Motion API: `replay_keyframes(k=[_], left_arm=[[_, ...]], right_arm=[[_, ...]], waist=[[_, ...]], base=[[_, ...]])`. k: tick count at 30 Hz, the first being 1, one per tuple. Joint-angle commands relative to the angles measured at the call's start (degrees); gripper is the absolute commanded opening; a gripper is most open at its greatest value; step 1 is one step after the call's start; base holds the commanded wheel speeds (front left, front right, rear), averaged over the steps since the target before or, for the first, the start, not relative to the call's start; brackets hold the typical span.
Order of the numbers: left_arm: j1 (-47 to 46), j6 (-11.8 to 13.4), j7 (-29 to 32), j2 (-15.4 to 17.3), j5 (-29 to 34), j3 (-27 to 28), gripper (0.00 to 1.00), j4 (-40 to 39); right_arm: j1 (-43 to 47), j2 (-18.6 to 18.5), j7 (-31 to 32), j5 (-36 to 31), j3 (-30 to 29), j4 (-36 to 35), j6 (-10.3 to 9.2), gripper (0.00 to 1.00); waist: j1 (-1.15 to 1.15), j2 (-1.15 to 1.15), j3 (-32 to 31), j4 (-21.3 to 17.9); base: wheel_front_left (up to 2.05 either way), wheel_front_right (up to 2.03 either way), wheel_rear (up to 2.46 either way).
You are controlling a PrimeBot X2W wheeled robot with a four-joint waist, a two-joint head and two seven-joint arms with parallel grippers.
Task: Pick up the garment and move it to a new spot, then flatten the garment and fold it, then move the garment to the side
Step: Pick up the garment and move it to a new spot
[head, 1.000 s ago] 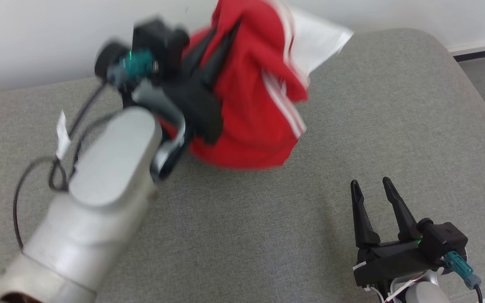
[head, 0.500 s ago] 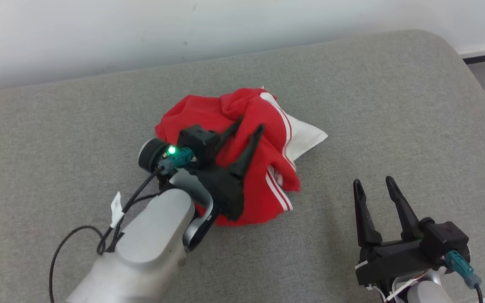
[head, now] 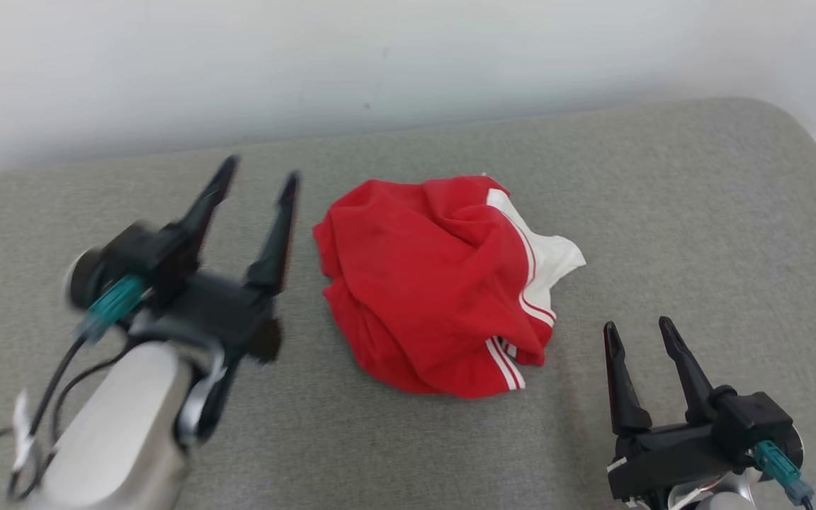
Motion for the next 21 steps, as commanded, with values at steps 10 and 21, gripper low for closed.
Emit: replay_keyframes(k=[10,21], left_arm=[[20.4,3.5,0.0,4.9,2.8,12.8,1.0,-11.8],[34.9,2.7,-0.1,-0.7,7.0,21.9,1.0,-17.1]], right_arm=[[2.1,0.0,0.0,-2.2,-1.1,-0.4,0.05,1.0],[3.1,0.0,0.0,-3.0,-1.1,-0.2,0.05,1.0]], waist=[[0.0,0.01,-2.7,4.7],[0.0,0.01,-4.0,6.4]], base=[[0.0,0.0,0.0],[0.0,0.0,0.0]])
